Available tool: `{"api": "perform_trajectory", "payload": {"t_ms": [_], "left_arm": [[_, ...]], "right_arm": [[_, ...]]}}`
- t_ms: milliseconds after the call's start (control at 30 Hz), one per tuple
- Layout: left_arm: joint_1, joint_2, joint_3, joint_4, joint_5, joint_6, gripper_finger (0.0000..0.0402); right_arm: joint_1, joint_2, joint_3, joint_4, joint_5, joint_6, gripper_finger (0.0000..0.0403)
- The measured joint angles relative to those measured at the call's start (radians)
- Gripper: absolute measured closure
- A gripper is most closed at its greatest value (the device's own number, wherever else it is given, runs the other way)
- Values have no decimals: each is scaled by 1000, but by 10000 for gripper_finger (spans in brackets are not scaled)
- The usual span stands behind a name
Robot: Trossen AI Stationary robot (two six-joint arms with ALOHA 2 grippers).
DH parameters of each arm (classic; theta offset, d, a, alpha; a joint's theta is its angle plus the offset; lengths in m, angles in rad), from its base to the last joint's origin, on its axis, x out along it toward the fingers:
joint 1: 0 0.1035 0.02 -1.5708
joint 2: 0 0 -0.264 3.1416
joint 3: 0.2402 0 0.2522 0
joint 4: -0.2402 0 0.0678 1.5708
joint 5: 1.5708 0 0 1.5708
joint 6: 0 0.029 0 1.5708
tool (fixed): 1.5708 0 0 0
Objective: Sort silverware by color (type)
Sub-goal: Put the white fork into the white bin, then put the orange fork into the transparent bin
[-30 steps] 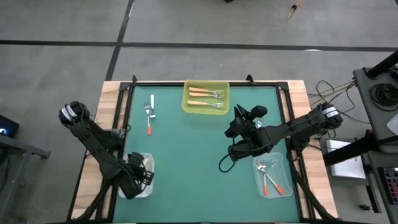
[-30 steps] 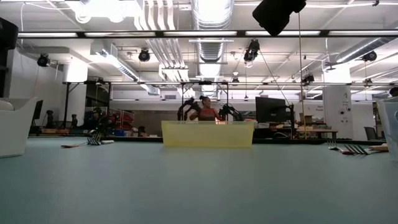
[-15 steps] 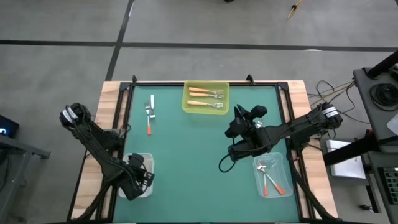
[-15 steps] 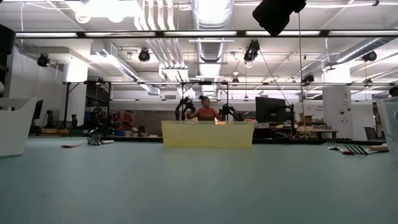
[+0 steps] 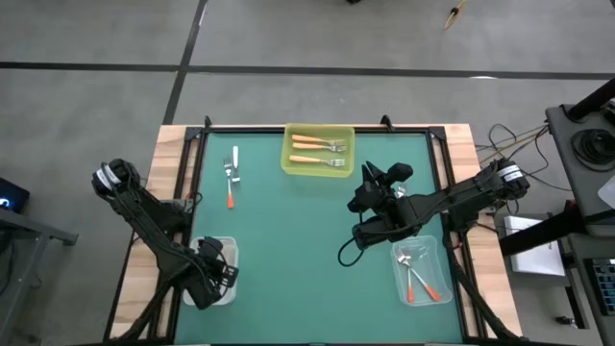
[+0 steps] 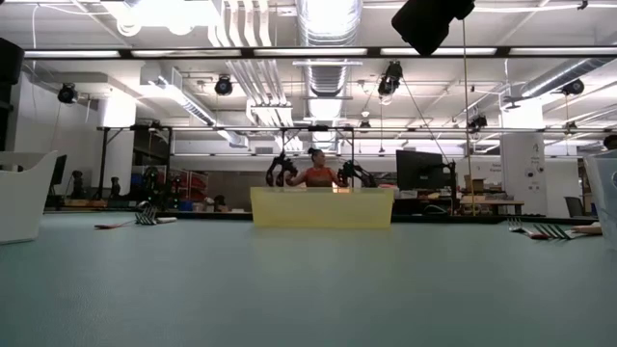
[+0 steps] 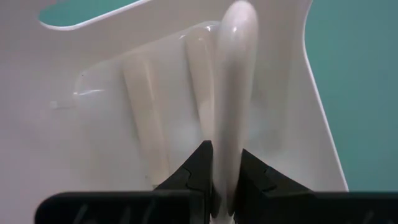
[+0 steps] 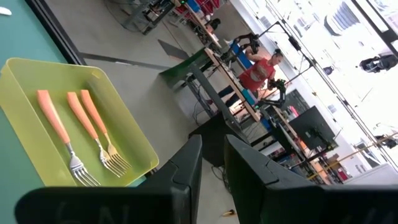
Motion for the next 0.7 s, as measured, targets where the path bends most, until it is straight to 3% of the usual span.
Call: {"api": "perform_trajectory", "payload": {"t_ms": [233,700], "left_arm": [[0,-3,0,-1,0,0,366],[0,-33,0,-36,6,26,294]], "right_arm": [[0,0,0,0,0,0,344],[0,0,0,-1,0,0,344]]}}
